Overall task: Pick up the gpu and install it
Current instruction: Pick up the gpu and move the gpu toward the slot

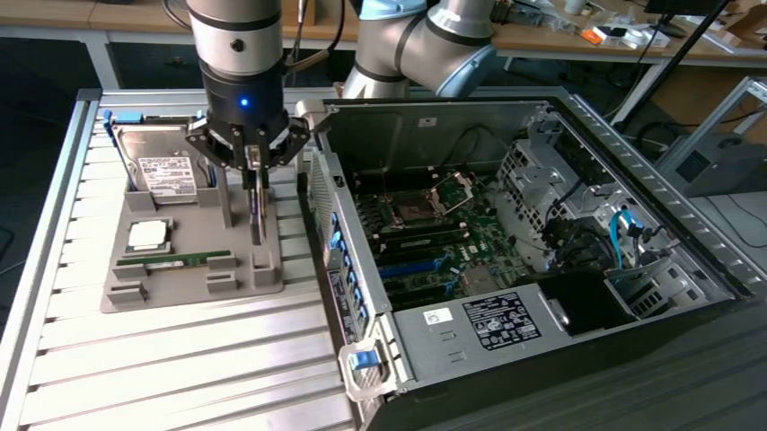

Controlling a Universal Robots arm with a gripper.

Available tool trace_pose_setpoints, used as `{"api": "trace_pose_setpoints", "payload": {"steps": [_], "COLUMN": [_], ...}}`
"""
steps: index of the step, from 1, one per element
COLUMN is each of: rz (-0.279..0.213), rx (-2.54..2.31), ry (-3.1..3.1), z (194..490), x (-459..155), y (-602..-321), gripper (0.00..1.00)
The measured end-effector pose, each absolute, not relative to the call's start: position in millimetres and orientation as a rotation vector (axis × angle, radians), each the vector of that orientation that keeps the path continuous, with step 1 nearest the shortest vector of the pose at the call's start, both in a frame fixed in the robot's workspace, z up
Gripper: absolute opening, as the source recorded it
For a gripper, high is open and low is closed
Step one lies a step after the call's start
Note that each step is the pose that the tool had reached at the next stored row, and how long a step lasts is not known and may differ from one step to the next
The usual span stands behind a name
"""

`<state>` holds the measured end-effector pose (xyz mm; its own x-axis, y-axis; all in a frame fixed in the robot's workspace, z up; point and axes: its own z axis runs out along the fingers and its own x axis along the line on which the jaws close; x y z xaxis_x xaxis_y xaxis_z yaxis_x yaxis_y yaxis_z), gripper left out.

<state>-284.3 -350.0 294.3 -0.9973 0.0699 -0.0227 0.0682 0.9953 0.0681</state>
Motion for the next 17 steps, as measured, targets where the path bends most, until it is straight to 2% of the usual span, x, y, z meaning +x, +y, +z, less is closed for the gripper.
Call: {"api": "trace_pose_setpoints", "payload": {"steps": [17], "rz": [0.106], "rx": [0.108], "ry": [3.113], "z": [298.7], "x": [-284.4], "y": [-350.0], "gripper": [0.27]}}
